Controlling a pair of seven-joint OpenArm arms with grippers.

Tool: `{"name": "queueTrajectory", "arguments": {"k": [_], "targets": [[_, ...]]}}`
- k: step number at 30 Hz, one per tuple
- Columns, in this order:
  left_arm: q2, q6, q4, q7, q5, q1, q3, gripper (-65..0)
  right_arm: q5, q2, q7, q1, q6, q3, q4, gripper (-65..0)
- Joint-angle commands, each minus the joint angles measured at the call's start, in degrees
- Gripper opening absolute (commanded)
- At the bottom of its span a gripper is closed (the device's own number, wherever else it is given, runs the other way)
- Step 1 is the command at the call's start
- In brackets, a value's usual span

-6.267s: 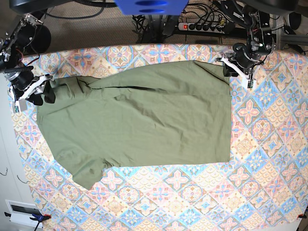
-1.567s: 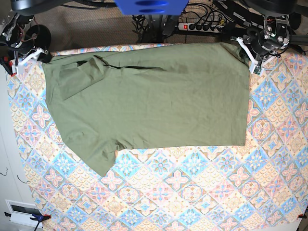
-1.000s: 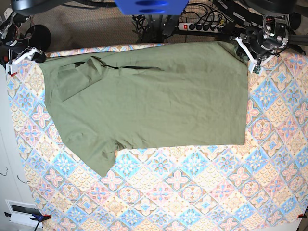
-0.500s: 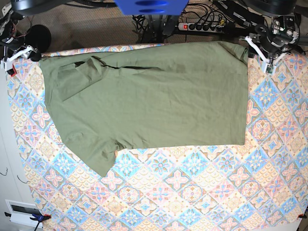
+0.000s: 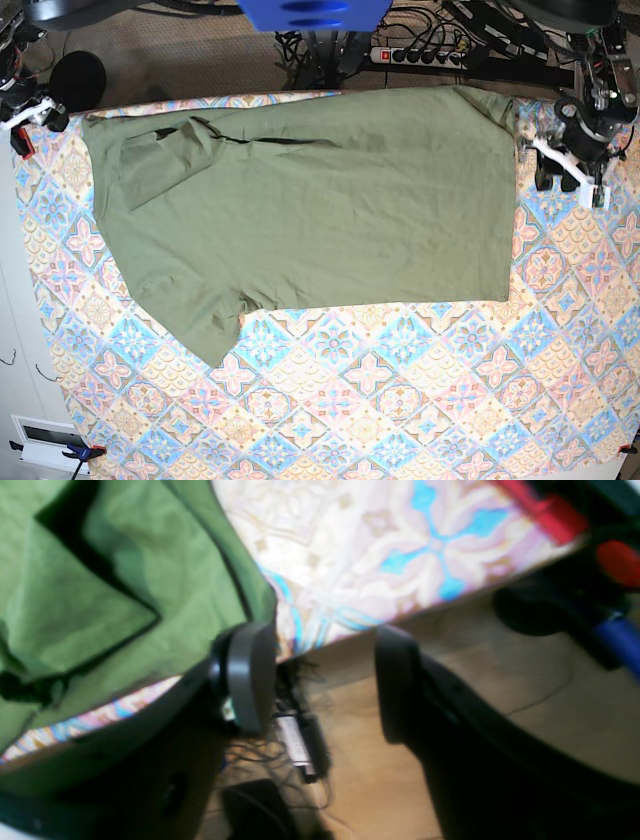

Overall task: Layout the t-shirt on the table in an organized manner, then fold the t-shirt properly
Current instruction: 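Release the shoulder corners and move both grippers toward the t-shirt's side edges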

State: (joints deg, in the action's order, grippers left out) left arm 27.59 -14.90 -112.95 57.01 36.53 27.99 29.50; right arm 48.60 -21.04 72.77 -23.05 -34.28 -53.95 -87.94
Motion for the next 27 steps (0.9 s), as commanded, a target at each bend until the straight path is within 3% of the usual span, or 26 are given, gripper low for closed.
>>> {"name": "queueTrajectory", "arguments": {"k": [1, 6, 19, 27], "targets": [[1.02, -0.09, -0.77, -1.41, 0.43, -2.01, -0.53, -37.8, 1.47, -1.60, -1.43, 1.29, -0.40, -0.33, -2.39, -33.9], [1.02, -0.09, 3.63, -1.41, 0.43, -9.13, -3.34, -37.8, -4.07, -1.60, -1.43, 6.21, -0.40, 1.95, -5.90, -33.9], [-2.32, -0.09, 19.19, -1.50, 0.43, -23.37, -4.31, -37.8, -5.13, -1.60, -1.96, 20.98, -0.40, 15.76, -5.55, -33.9], [-3.64, -0.09, 28.24, -1.76, 0.43, -30.67, -4.31, -37.8, -18.49, -1.60, -2.31, 26.43, -0.40, 21.12, -5.55, -33.9]]}}
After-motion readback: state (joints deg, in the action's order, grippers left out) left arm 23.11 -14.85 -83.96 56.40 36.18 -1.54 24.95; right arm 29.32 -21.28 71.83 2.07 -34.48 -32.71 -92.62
